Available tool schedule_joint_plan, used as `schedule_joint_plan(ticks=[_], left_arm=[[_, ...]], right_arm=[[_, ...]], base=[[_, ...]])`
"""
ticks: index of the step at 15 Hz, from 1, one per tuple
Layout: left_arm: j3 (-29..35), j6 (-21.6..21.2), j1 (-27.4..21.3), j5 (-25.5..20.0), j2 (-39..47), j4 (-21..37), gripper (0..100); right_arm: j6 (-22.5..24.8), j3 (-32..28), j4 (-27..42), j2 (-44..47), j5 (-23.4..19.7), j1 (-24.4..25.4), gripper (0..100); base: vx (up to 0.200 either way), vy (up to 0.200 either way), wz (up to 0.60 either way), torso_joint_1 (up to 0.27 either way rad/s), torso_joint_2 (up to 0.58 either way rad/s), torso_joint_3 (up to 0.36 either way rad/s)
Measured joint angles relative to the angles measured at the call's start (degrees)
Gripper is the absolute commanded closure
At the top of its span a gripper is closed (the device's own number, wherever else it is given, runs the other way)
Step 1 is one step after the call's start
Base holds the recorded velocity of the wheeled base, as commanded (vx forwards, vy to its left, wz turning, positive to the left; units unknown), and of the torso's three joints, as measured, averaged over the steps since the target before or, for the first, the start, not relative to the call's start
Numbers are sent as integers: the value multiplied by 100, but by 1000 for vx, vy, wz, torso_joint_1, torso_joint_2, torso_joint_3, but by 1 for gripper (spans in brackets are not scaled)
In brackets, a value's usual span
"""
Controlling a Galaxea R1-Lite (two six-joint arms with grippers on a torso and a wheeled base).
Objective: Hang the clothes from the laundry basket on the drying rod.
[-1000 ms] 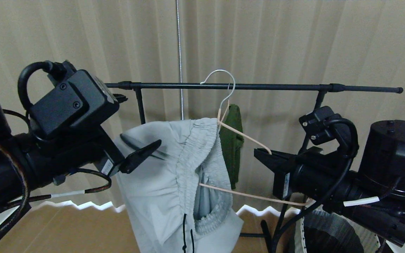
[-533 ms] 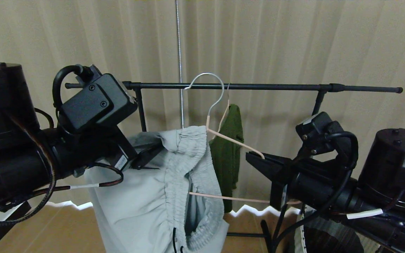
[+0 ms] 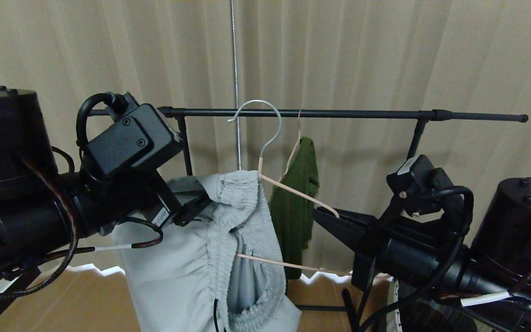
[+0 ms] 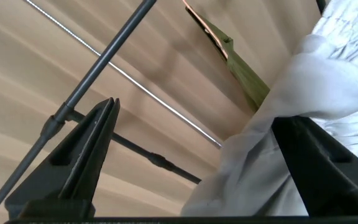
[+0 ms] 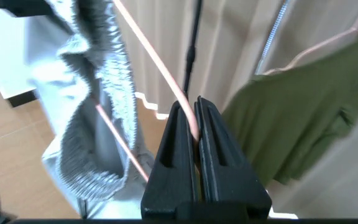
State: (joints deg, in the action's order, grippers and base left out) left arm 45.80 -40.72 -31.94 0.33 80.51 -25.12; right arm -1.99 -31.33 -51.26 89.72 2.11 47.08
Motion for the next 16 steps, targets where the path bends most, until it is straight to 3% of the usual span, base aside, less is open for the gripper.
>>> schedule_joint_plan(ticks=[2,3,13,16], left_arm=[[-10,0,0,-1,0,2,0],[-10,0,0,-1,0,2,100],[-137,2,22,16,-20,-57,100],[-330,0,35,24,-11,-611,100]], right_arm=[[2,41,-6,-1,-28,7,100],[5,46,-6,-1,-26,11,100],[7,74,-167,-9,-89,11,100],[18,74,-184,-1,-85,5,100]], base=[[0,0,0,0,0,0],[0,0,0,0,0,0],[0,0,0,0,0,0],[0,0,0,0,0,0]])
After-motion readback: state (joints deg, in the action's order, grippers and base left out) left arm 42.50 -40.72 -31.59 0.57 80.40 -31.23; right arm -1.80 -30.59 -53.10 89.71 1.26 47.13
